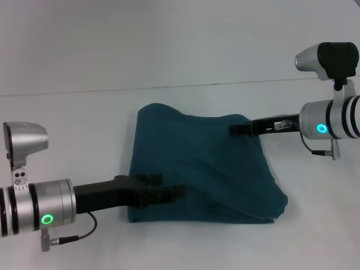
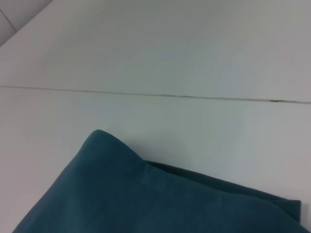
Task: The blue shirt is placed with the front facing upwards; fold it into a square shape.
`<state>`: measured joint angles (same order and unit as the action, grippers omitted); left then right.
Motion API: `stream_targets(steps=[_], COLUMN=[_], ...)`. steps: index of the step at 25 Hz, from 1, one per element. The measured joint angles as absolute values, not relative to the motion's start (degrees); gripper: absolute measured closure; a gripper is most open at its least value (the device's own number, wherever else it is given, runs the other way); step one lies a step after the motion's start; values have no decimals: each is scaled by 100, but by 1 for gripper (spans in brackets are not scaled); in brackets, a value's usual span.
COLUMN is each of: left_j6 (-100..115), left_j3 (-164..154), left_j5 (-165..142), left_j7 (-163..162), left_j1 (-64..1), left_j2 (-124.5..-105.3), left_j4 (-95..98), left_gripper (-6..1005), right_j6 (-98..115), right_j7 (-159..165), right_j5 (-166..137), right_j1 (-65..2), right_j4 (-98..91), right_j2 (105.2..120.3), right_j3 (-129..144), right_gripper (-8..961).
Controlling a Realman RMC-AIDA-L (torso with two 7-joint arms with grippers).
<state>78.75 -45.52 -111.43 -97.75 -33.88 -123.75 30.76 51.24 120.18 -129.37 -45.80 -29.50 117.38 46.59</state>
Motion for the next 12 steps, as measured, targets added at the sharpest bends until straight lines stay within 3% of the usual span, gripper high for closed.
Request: stream_targets(steps=[5, 11, 12], left_j6=[7819, 7774, 7764], left_j3=[-4552, -4553, -4553], left_j5=[-11143, -11143, -11143], left_j7=[-9791, -9799, -9799], left_j1=[-3392, -3393, -3392], left_j2=[-12366, -12366, -12366], left_j4=[3077, 3076, 3076], left_gripper=[62, 62, 62], right_j6=[5080, 5064, 5056], right_j7=[12020, 12023, 12023], right_j5=[-12930, -12930, -12934], right_j1=[-4592, -4627, -4643], right_j4=[-2944, -2941, -2932], right_j2=[11752, 11785, 11789], right_j3=[4666, 4667, 4667], right_gripper=[408, 463, 514])
